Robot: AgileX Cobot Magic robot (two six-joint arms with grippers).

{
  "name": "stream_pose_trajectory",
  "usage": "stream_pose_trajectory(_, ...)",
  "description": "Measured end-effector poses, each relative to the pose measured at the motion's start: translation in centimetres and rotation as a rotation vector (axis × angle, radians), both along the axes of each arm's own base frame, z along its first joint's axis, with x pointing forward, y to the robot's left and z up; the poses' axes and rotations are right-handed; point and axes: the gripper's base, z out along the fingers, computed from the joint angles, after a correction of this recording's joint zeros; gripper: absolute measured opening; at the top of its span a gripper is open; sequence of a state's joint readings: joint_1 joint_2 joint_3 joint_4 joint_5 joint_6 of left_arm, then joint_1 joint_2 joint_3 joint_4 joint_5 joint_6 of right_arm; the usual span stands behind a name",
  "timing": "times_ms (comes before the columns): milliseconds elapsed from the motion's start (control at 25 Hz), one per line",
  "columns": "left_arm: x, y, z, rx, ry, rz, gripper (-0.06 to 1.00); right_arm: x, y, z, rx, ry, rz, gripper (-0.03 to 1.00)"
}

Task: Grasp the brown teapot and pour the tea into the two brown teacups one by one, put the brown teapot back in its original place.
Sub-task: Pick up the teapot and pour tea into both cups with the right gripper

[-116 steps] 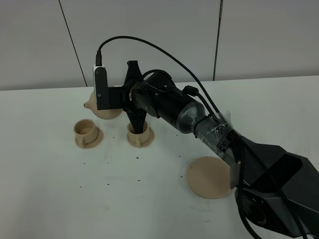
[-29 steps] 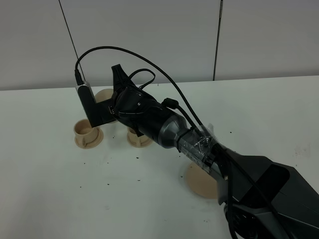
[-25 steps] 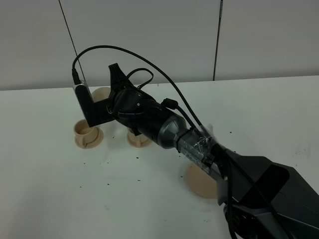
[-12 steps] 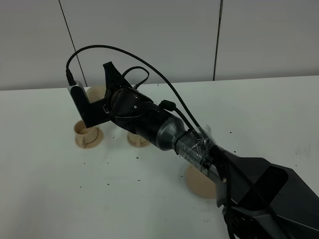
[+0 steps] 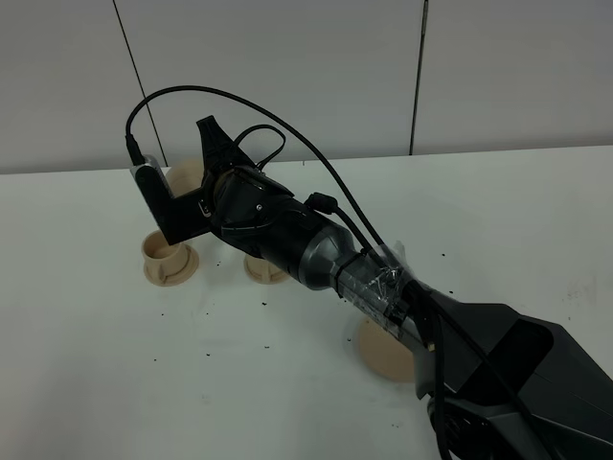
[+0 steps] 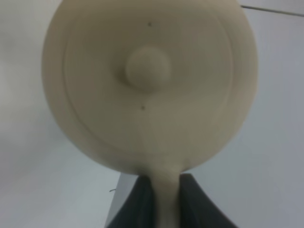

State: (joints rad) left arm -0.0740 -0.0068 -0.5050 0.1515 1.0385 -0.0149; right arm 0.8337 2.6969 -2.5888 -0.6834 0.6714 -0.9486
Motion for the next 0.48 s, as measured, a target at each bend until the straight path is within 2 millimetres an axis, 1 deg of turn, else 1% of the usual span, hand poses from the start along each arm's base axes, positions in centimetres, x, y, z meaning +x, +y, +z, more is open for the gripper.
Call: stream_pose_trajectory(480,0.0,0.0,0.0,0.0,0.0,0.0,0.23,0.02,-0.01,0.02,-0.016,-0.008,0.008,0.1)
